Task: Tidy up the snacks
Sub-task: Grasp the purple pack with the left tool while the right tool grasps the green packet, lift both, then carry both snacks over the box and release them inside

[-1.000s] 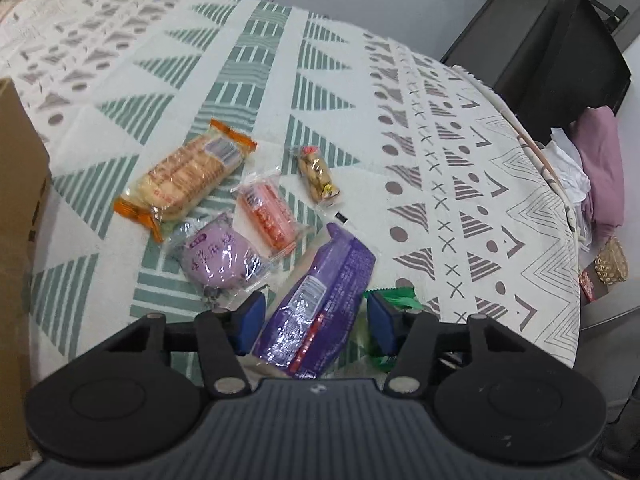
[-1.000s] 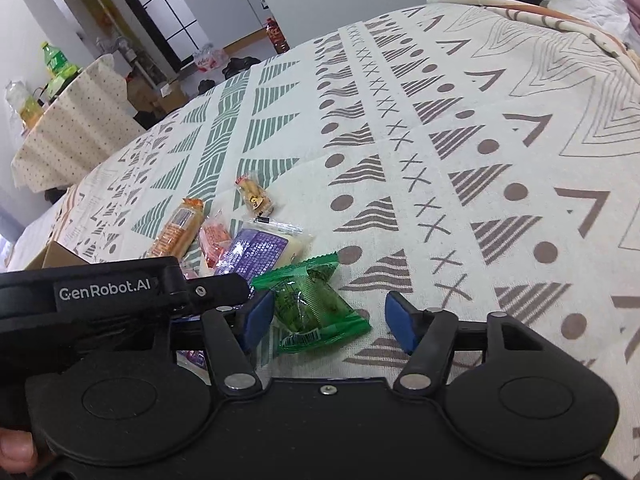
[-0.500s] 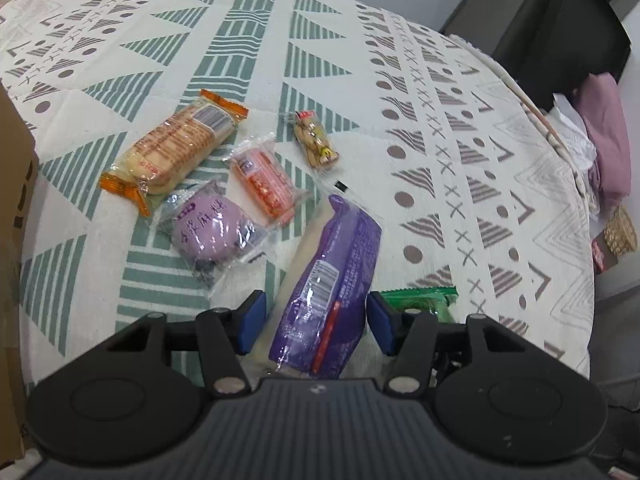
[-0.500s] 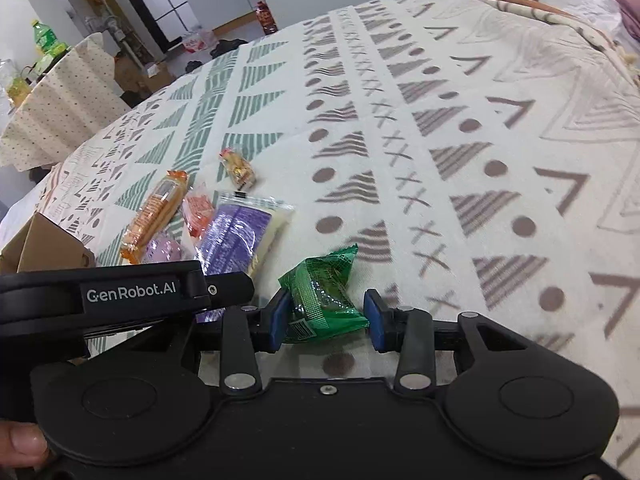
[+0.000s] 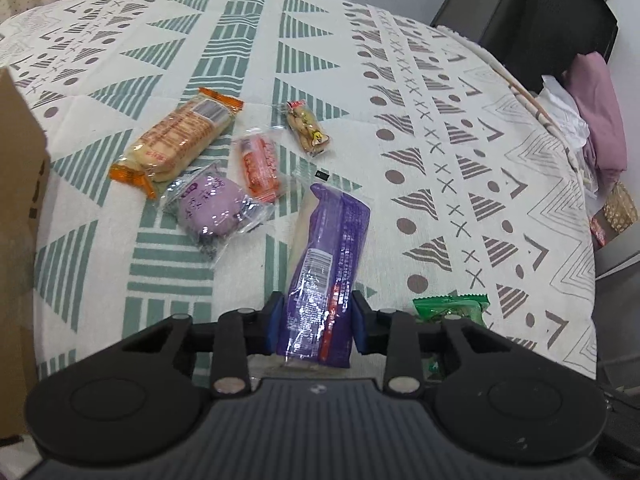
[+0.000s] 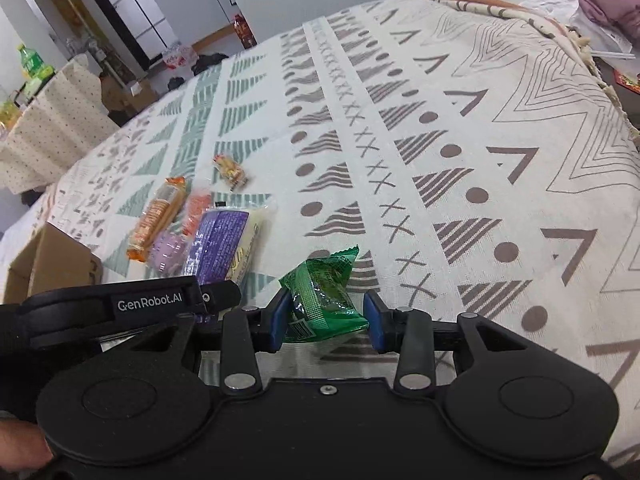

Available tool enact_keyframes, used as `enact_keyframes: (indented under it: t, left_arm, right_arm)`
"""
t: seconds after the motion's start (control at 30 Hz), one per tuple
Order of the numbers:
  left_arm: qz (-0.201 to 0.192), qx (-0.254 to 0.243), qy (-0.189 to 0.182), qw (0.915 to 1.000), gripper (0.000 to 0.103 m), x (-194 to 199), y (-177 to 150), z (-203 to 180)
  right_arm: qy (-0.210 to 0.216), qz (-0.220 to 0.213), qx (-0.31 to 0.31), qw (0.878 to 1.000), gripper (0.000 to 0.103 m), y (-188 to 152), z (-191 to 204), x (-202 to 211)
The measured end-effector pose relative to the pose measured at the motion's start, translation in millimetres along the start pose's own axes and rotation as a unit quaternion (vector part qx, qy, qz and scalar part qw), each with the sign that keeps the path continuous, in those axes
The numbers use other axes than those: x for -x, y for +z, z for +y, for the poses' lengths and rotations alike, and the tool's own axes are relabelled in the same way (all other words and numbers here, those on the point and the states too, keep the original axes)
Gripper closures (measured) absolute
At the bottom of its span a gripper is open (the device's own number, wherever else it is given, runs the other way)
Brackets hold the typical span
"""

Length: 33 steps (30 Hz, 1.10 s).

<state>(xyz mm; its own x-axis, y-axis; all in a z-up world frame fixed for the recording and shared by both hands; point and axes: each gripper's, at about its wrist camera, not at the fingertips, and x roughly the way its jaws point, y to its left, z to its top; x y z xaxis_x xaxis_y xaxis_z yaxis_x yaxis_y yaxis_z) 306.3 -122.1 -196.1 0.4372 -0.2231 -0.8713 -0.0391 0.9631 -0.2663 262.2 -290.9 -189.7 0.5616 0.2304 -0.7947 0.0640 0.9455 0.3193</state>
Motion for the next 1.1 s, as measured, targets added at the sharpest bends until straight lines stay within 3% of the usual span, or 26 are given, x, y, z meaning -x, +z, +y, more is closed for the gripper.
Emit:
enact_keyframes:
  t: [0.53, 1.1]
  left_arm:
    - [-0.074, 0.037, -0.039, 0.9958, 0.071, 84, -3, 27]
    - [-0.144, 0.125, -0.050, 0.9803, 0.071, 144, 8, 89]
  right_arm:
    - [0.022, -0.075, -0.015, 0.997, 0.065, -7, 34, 52]
    - [0.048, -0.105, 0.035, 0.993, 0.065, 3, 115, 71]
